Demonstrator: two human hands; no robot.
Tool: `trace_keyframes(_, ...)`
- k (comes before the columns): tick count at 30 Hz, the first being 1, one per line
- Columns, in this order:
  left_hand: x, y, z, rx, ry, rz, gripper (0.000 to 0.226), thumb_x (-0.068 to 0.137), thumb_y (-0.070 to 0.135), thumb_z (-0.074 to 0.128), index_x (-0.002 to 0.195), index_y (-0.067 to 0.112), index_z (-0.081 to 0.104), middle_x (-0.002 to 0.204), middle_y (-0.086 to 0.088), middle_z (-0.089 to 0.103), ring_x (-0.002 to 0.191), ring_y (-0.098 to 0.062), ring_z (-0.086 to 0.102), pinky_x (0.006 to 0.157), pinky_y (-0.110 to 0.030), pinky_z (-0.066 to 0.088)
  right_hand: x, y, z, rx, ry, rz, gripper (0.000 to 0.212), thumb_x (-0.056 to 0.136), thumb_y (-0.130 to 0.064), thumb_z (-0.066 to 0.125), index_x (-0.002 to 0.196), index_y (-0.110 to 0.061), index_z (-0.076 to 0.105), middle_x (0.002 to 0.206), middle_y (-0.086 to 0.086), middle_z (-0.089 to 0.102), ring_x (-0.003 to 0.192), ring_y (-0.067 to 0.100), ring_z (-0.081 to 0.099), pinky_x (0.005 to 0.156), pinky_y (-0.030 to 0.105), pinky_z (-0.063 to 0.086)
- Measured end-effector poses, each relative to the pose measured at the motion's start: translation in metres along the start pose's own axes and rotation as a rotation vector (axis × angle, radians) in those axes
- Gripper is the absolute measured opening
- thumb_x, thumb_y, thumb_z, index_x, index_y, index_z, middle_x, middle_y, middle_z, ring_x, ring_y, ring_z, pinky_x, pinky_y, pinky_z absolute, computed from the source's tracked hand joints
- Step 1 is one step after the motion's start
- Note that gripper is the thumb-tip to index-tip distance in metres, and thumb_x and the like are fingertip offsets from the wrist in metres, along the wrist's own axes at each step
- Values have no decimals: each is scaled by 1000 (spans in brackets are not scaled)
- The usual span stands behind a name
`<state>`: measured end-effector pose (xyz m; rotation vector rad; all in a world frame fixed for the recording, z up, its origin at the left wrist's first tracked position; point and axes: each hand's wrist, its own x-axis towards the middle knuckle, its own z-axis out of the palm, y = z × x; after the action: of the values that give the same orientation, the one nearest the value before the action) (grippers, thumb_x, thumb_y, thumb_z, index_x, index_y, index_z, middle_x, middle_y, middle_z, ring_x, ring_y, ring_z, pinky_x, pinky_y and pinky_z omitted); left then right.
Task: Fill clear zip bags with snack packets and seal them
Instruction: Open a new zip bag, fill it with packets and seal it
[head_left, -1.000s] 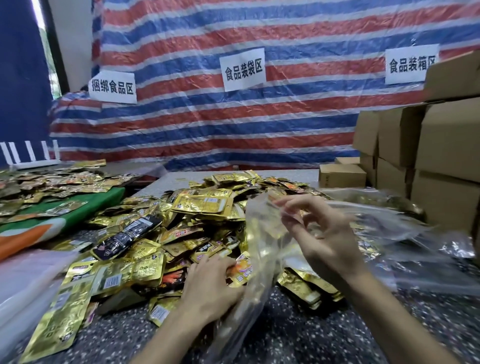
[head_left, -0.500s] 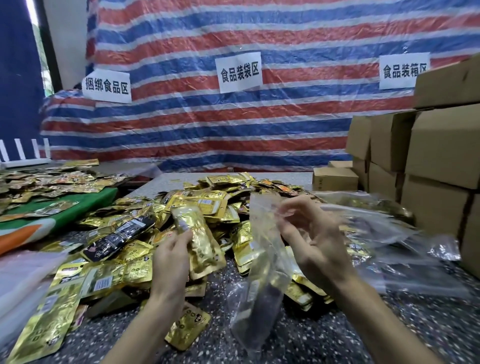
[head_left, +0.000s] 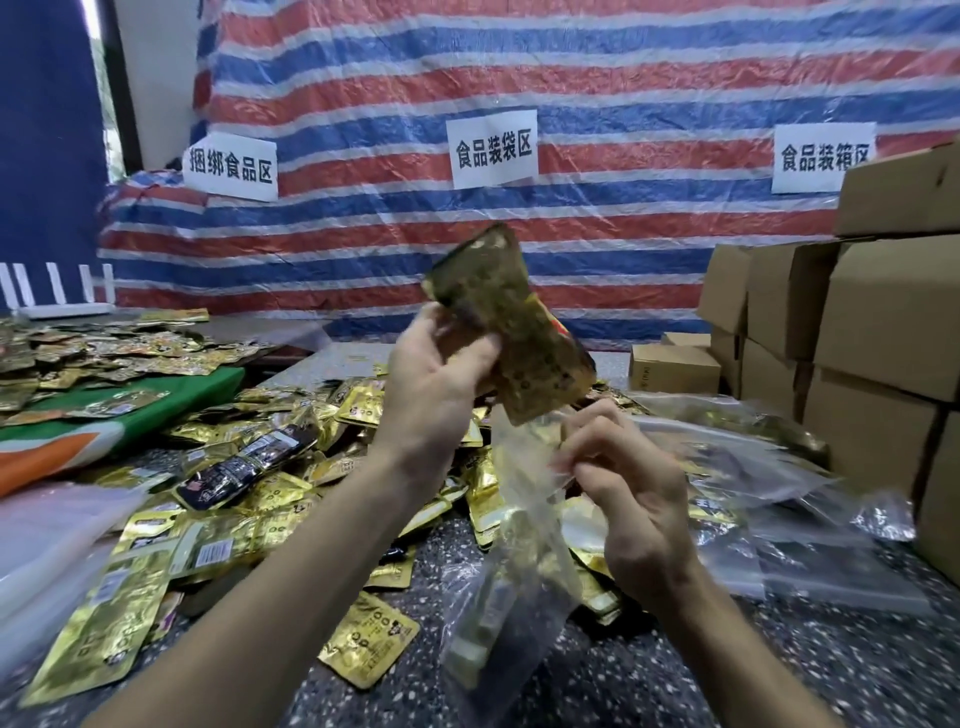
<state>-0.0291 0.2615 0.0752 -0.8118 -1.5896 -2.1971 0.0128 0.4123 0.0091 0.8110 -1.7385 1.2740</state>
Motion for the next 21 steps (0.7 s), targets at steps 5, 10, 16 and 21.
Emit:
trace_keyframes(5, 7, -2, 0, 34, -179, -163, 18, 96, 1, 57, 110, 11, 60, 108, -11, 74, 98, -24, 71, 79, -30, 58, 2, 0, -7, 133, 240, -6, 16, 82, -13, 46, 72, -8, 57, 71, 5, 53, 63, 19, 50, 57, 29, 43)
trace_keyframes(10, 4, -4, -17, 57, -407, -275, 38, 85, 7, 63, 122, 2, 56, 107, -10, 74, 99, -23, 71, 80, -29, 58, 7, 2, -11, 230, 359, 117, 22, 82, -9, 47, 73, -20, 64, 68, -1, 55, 66, 17, 49, 60, 27, 38)
trace_keyframes(16, 4, -4, -17, 14, -463, -224, 46, 82, 14, 65, 124, -2, 55, 113, -18, 70, 103, -24, 67, 93, -35, 56, 7, -3, -16, 377, 263, 270, 14, 78, -5, 42, 78, 1, 55, 84, 18, 54, 83, 32, 50, 78, 46, 41)
trace_keyframes(21, 1, -2, -11, 91, -430, 2, 43, 82, 20, 69, 122, 9, 59, 114, -7, 72, 111, -20, 67, 91, -26, 52, 13, -8, -20, 630, 238, 364, 7, 87, -7, 51, 86, -1, 54, 79, 6, 64, 74, 16, 59, 69, 28, 47)
